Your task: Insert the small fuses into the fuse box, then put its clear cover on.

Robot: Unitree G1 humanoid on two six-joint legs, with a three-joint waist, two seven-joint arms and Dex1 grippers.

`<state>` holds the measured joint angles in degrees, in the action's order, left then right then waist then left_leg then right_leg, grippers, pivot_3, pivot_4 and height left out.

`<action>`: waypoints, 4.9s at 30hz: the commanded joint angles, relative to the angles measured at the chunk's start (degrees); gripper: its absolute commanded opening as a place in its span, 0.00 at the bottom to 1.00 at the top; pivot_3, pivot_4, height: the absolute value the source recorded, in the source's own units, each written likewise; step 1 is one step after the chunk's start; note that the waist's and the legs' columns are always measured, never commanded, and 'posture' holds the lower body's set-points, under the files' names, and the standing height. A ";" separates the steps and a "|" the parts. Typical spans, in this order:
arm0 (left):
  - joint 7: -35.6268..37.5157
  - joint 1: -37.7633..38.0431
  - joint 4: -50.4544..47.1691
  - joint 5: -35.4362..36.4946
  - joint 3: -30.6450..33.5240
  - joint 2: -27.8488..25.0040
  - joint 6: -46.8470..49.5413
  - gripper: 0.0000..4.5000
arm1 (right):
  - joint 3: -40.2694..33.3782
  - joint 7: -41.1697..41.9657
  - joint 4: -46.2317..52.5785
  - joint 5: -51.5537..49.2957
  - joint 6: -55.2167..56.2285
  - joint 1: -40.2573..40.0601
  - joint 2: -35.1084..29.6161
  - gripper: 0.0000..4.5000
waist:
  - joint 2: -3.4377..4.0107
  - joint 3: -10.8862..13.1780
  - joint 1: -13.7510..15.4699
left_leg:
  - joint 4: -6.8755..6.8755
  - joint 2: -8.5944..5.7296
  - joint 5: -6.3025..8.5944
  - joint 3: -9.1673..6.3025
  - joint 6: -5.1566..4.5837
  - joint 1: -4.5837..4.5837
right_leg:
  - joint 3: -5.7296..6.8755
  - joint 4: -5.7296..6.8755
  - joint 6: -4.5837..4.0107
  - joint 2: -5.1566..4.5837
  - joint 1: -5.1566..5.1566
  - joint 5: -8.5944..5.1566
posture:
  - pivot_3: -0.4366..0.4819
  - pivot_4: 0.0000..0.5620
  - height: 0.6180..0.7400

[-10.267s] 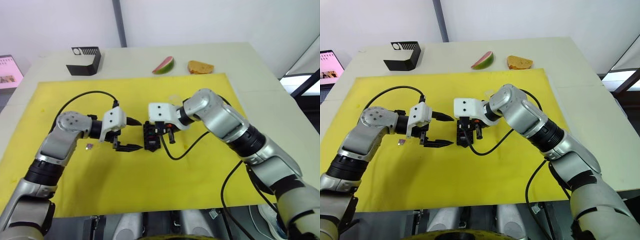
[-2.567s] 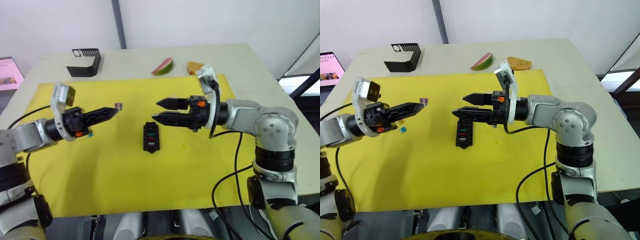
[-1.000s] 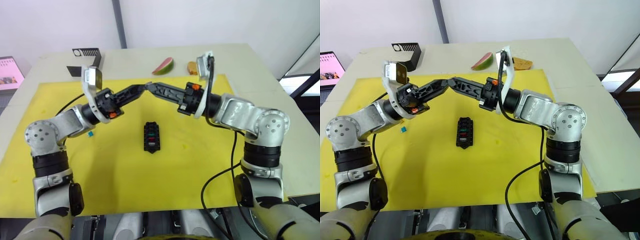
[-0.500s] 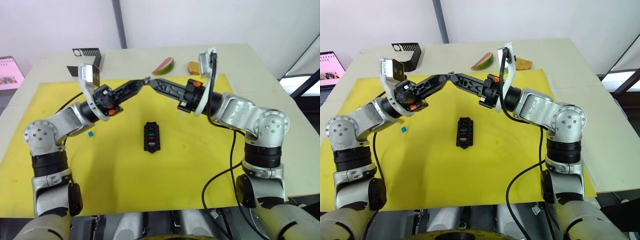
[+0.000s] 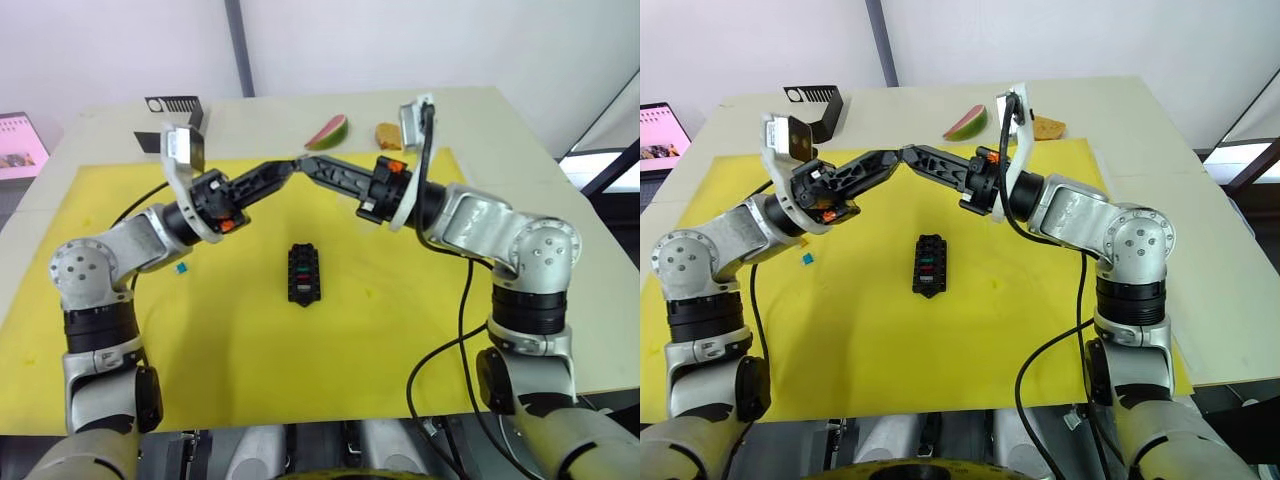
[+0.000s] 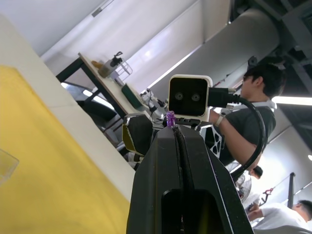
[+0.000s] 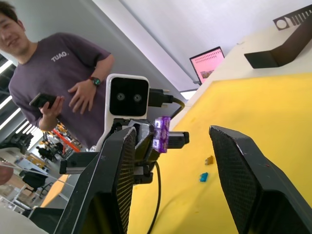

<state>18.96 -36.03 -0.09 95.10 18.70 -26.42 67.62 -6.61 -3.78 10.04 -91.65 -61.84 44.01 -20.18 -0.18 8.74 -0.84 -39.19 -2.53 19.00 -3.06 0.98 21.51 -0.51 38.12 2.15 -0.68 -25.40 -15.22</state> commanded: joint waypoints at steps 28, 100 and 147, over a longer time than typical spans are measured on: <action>2.16 0.38 -1.76 -0.62 -0.83 -1.65 -2.52 0.00 | 0.81 1.29 2.92 -2.99 1.58 1.33 -1.91 0.38 | 0.00 0.00 0.01 | 0.00 0.00 0.02 0.00 -0.03 0.00 | 0.00 -0.02 0.00 0.00 0.00 0.00 | 0.48 0.27 1.00; 55.62 3.58 2.27 -76.14 -28.20 -16.28 -52.23 0.97 | 43.10 64.76 -3.84 82.25 15.19 16.55 -11.69 0.00 | 0.05 0.15 0.00 | -0.12 0.02 -0.21 0.01 0.28 0.91 | 0.02 0.13 -0.01 0.01 -0.99 0.01 | 0.48 0.27 1.00; 54.96 4.88 -0.60 -75.98 -27.44 -15.99 -52.06 0.97 | 43.90 68.71 -9.28 90.94 17.61 15.94 -8.12 0.00 | 0.04 0.15 -0.05 | -0.75 0.00 -0.17 0.03 0.22 0.93 | 0.02 0.66 -0.01 0.01 -0.97 0.01 | 0.48 0.27 1.00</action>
<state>74.10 -31.19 1.24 18.74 -10.32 -42.22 15.80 37.83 64.63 0.74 -1.25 -44.54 59.40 -28.89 -0.13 8.89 -0.89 -39.95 -2.53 18.84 -3.03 1.19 22.45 -0.49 38.79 2.14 -0.66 -26.36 -15.21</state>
